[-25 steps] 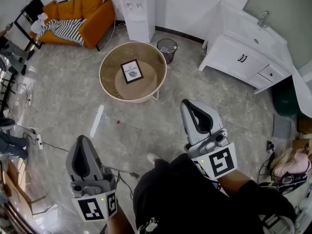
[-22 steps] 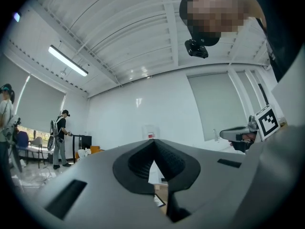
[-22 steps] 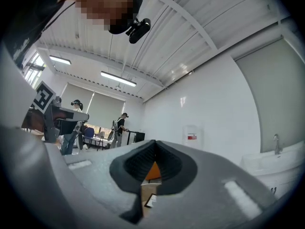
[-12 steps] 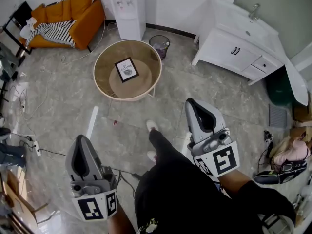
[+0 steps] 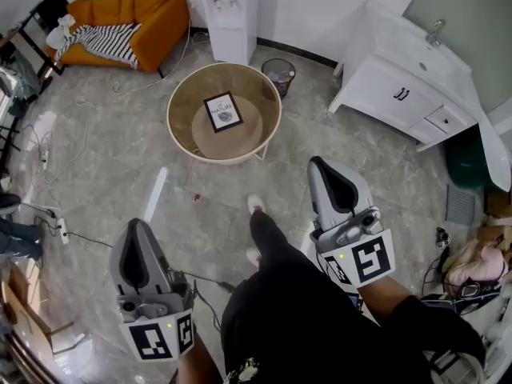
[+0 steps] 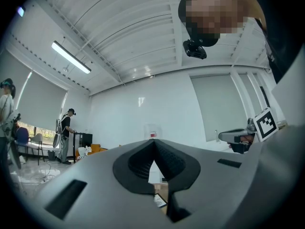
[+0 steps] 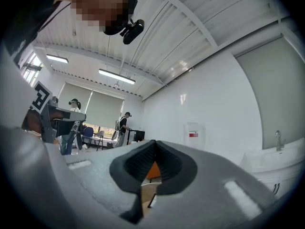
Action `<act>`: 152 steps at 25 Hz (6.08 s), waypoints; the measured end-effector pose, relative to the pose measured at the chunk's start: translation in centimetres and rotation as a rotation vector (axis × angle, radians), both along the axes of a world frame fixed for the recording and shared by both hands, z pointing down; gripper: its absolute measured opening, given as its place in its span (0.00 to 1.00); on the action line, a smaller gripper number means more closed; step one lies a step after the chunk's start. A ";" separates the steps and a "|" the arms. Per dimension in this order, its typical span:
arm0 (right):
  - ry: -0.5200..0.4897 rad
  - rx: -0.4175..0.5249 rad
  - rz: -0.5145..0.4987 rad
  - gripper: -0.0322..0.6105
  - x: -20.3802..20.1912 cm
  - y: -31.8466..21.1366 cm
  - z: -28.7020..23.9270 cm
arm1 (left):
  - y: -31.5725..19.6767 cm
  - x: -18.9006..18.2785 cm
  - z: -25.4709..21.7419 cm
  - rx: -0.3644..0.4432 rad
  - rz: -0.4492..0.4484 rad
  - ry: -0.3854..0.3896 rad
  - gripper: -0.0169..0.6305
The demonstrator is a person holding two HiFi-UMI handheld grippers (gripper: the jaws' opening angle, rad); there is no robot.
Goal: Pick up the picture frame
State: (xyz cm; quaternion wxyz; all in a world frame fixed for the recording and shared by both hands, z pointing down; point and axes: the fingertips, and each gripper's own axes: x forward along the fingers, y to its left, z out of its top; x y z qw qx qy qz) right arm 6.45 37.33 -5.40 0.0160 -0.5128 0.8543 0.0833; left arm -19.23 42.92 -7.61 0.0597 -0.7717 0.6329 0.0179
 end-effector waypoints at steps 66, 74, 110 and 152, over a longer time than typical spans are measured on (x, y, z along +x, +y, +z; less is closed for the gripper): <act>-0.018 0.000 -0.070 0.05 -4.6 -39.1 -2.0 | -39.3 -2.0 -1.7 -0.009 0.028 -0.028 0.05; -0.023 0.002 -0.070 0.05 -7.6 -43.2 -2.4 | -43.4 -4.6 -2.2 -0.005 0.028 -0.037 0.05; 0.010 -0.083 -0.041 0.05 -14.1 -54.9 0.2 | -56.9 -7.0 -0.4 -0.045 0.144 0.014 0.05; 0.052 -0.521 -0.236 0.21 -10.9 -63.1 24.7 | -66.1 3.6 25.1 -0.426 0.218 0.065 0.05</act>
